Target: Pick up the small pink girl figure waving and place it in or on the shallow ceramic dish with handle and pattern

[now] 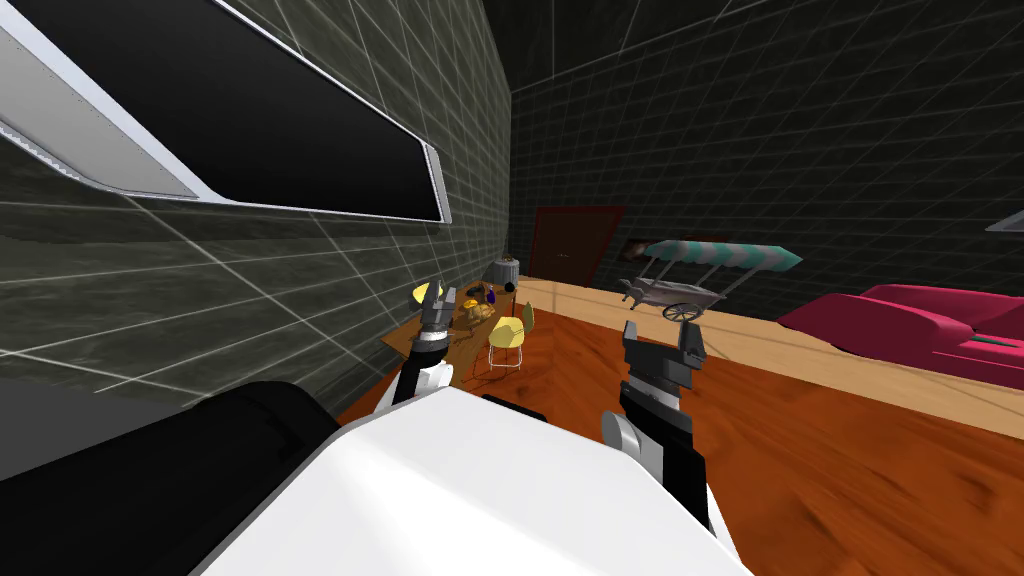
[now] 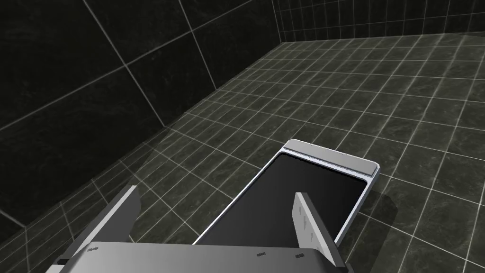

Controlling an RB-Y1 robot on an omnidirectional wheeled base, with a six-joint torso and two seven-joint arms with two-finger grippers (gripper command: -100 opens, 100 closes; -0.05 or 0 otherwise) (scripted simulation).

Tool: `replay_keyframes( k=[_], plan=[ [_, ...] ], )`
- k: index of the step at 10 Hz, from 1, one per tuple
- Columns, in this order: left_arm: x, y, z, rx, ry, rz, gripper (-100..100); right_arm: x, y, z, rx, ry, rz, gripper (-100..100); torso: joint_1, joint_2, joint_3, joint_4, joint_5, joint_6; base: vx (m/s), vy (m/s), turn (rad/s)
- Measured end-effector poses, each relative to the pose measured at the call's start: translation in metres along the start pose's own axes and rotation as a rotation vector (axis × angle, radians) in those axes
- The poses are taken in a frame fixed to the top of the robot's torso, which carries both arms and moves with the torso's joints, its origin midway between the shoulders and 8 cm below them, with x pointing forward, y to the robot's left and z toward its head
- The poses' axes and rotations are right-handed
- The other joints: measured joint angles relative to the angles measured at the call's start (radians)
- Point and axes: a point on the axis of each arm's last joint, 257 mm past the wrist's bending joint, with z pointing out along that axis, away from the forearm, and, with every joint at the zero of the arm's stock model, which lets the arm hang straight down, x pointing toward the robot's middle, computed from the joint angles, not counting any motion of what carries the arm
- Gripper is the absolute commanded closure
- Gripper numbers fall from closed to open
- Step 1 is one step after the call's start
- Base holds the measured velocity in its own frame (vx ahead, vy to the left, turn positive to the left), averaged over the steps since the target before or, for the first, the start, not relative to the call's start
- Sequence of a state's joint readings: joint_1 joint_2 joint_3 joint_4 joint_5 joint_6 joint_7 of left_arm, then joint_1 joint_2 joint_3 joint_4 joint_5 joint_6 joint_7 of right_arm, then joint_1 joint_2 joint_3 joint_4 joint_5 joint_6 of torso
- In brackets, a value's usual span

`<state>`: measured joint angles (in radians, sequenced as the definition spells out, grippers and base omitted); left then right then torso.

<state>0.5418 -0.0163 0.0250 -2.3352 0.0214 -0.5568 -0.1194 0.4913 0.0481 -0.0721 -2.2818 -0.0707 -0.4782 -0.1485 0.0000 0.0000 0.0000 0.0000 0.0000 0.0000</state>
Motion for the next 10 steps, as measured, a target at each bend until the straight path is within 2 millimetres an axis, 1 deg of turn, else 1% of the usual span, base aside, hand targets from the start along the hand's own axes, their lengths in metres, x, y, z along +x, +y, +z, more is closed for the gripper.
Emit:
replay_keyframes(
  k=[1, 3, 5, 6, 7, 8, 9, 10],
  plan=[
    [0.002, 0.004, 0.0, -0.005, 0.016, -0.001, -100, 0.0, 0.0, 0.0, 0.0, 0.0, 0.0, 0, 0.0, -0.001, 0.0, 0.0, 0.0, 0.0, 0.022, -0.026, 0.083],
    [0.008, 0.019, -0.001, -0.029, 0.056, -0.011, -100, 0.0, 0.0, 0.0, 0.0, 0.0, 0.0, 0, -0.002, -0.002, -0.001, 0.0, 0.0, 0.0, 0.033, -0.042, 0.097],
    [0.012, 0.043, -0.004, -0.072, 0.09, -0.03, -100, 0.0, 0.0, 0.0, 0.0, 0.0, 0.0, 0, -0.003, -0.003, -0.002, -0.001, -0.001, 0.0, 0.044, -0.057, 0.151],
    [0.012, 0.057, -0.009, -0.101, 0.101, -0.045, -100, 0.0, 0.0, 0.0, 0.0, 0.0, 0.0, 0, -0.003, -0.003, -0.002, -0.001, -0.001, 0.0, 0.043, -0.071, 0.161],
    [0.009, 0.071, -0.012, -0.129, 0.108, -0.06, -100, 0.0, 0.0, 0.0, 0.0, 0.0, 0.0, 0, -0.004, -0.003, -0.002, -0.001, -0.001, 0.0, 0.045, -0.079, 0.18],
    [0.008, 0.082, -0.008, -0.154, 0.111, -0.081, -100, 0.0, 0.0, 0.0, 0.0, 0.0, 0.0, 0, -0.005, -0.004, -0.002, -0.001, -0.001, 0.0, 0.033, -0.062, 0.061],
    [0.01, 0.094, -0.009, -0.179, 0.112, -0.092, -100, 0.0, 0.0, 0.0, 0.0, 0.0, 0.0, 0, -0.004, -0.003, -0.002, -0.001, -0.001, 0.0, 0.032, -0.06, 0.126],
    [0.008, 0.107, -0.012, -0.203, 0.112, -0.104, -100, 0.0, 0.0, 0.0, 0.0, 0.0, 0.0, 0, -0.004, -0.003, -0.002, -0.001, -0.001, 0.0, 0.038, -0.069, 0.22]
  ],
)
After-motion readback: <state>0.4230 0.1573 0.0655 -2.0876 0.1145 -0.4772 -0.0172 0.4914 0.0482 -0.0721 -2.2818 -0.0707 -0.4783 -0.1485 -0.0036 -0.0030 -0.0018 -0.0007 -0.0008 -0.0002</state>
